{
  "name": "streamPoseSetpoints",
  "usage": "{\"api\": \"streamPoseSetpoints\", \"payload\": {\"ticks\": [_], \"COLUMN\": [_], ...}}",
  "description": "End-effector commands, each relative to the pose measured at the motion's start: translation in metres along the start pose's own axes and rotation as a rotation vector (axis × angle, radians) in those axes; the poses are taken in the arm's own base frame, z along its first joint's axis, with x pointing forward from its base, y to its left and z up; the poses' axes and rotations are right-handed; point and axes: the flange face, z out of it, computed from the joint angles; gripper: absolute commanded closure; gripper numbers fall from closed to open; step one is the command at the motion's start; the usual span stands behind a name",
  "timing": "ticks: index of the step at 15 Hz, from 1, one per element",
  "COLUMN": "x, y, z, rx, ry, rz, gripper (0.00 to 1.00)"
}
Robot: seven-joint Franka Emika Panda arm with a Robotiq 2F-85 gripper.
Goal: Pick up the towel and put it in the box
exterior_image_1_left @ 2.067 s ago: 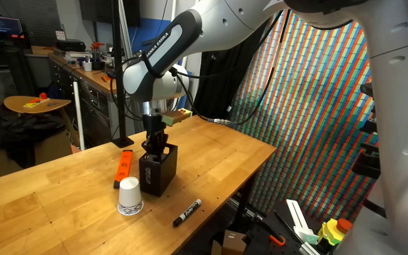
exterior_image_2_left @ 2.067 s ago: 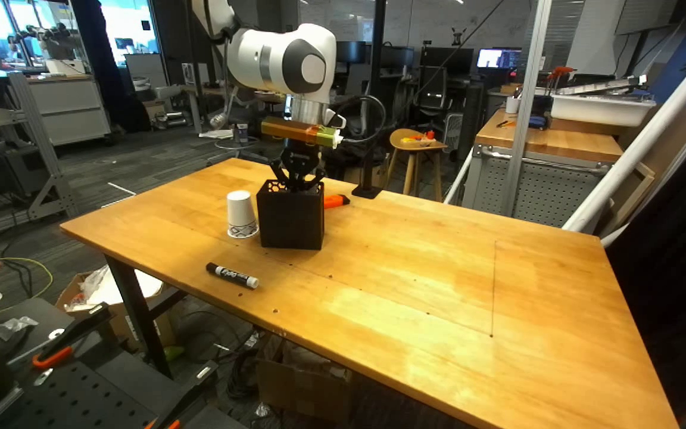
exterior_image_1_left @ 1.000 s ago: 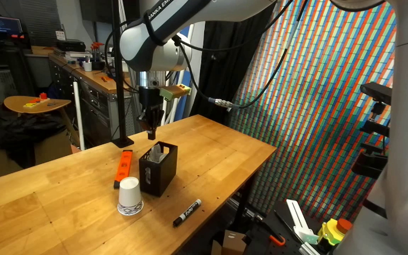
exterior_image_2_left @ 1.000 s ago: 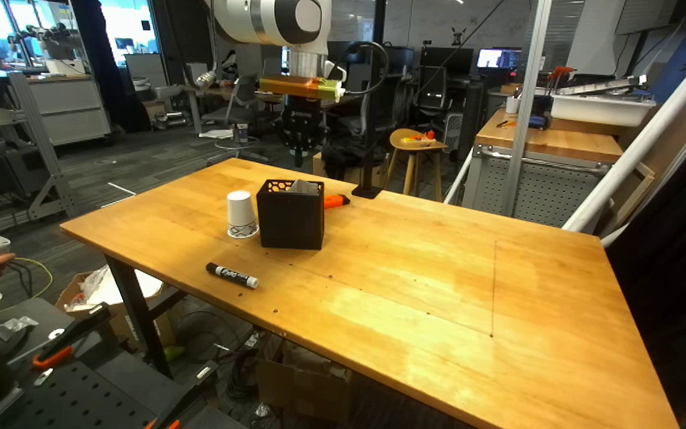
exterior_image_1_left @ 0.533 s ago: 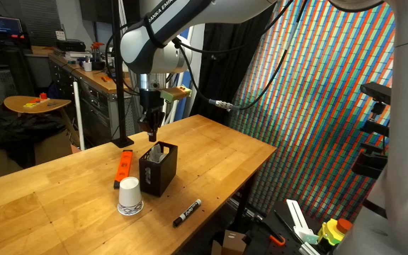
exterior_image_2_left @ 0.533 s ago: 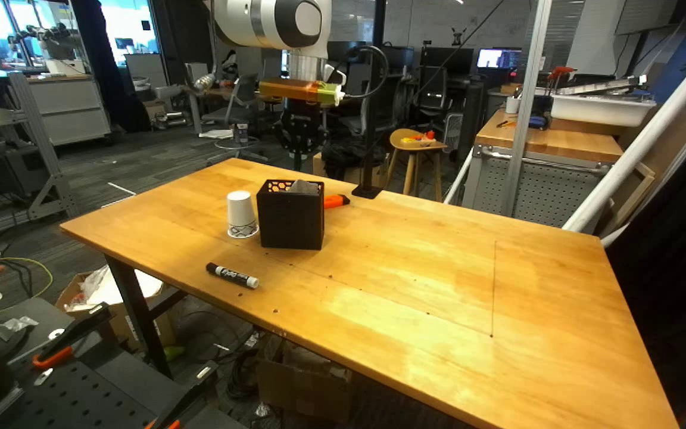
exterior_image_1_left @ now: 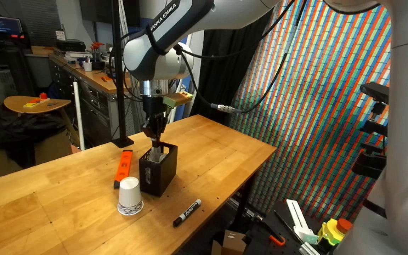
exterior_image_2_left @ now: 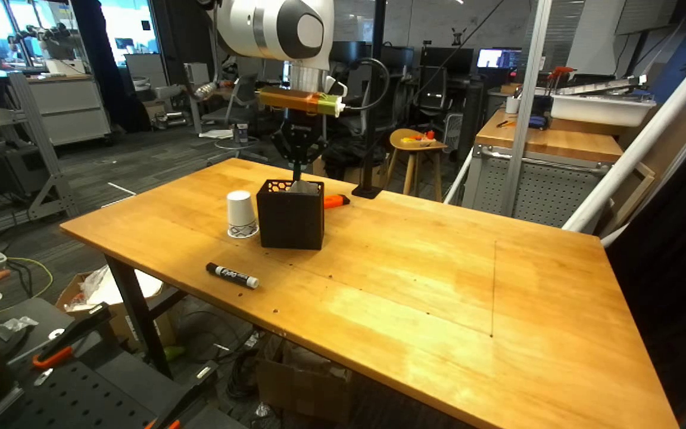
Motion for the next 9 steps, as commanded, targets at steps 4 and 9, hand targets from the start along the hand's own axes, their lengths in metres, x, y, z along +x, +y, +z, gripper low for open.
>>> {"api": "streamPoseSetpoints", "payload": {"ticks": [4,9], "x": [0.0030,0.0050], "y": [0.0015,0.0018], "z": [0.0023,-0.0036], "rx": [0.011,0.007], "ry": [0.013,0.018], "rz": [-0.007,-0.010], "gripper": [0.99,0.99]}}
